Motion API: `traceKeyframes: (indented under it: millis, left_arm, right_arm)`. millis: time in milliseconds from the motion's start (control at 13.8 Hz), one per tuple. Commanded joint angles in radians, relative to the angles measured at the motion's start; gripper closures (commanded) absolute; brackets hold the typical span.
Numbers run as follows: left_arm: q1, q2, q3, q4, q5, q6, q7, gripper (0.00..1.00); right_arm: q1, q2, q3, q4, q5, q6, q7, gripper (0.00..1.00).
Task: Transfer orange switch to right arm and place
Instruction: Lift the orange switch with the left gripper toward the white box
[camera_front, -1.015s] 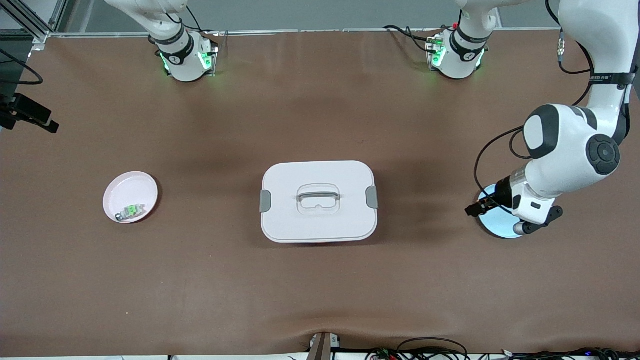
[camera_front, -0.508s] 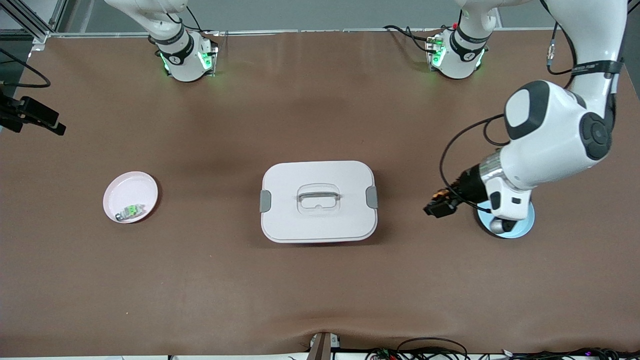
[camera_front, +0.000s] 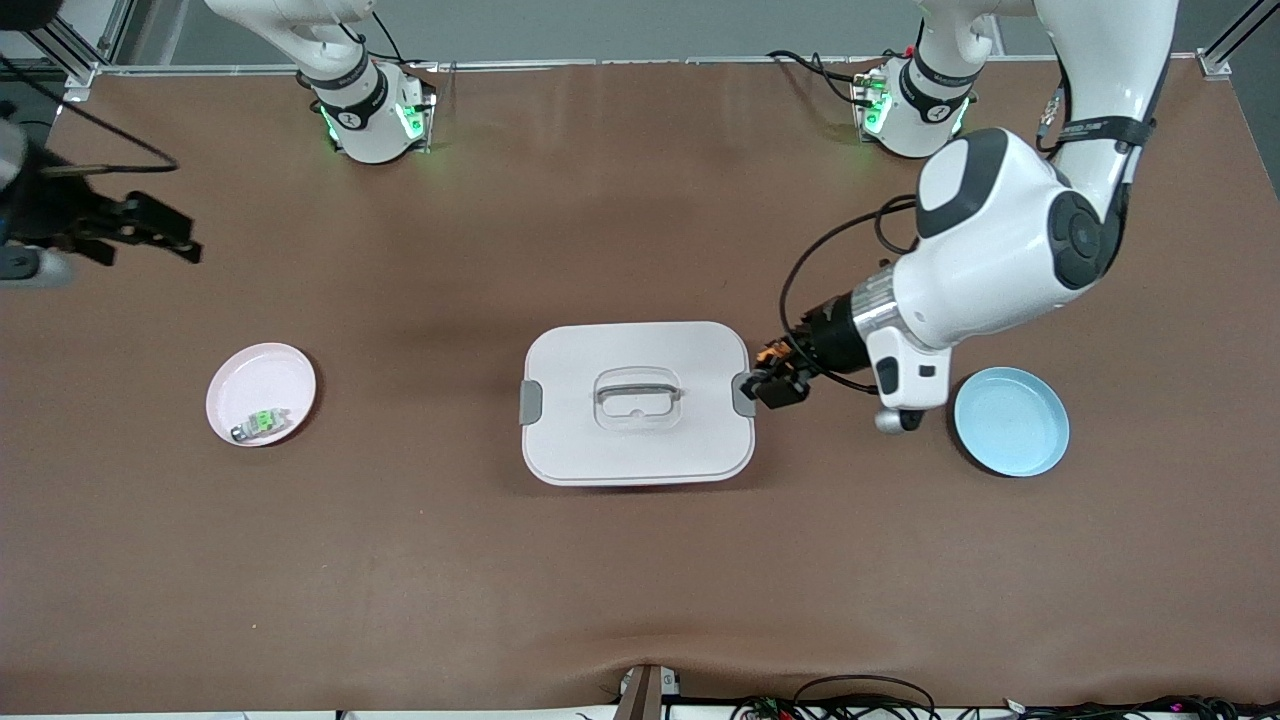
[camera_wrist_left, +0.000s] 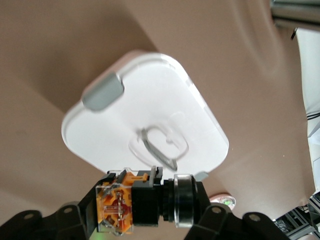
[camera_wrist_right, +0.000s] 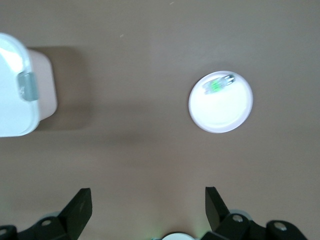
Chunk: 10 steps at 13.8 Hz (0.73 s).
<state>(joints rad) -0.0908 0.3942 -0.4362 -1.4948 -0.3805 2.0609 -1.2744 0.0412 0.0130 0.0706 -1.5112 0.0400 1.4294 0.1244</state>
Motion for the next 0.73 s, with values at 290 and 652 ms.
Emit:
traceKeyframes:
  millis: [290,652]
  left_arm:
    - [-0.072,0.046,-0.001,0.087,-0.07,-0.022,-0.218,1.0]
    - [-0.125,0.048,-0.001,0.088,-0.104,-0.024,-0.284,1.0]
  right_arm:
    - [0.248,-0.007,-0.003,-0.009,0.201,0.093,0.233,0.0]
    - [0.404,-0.004,-0.005,-0.151,0.279,0.42,0.458,0.0]
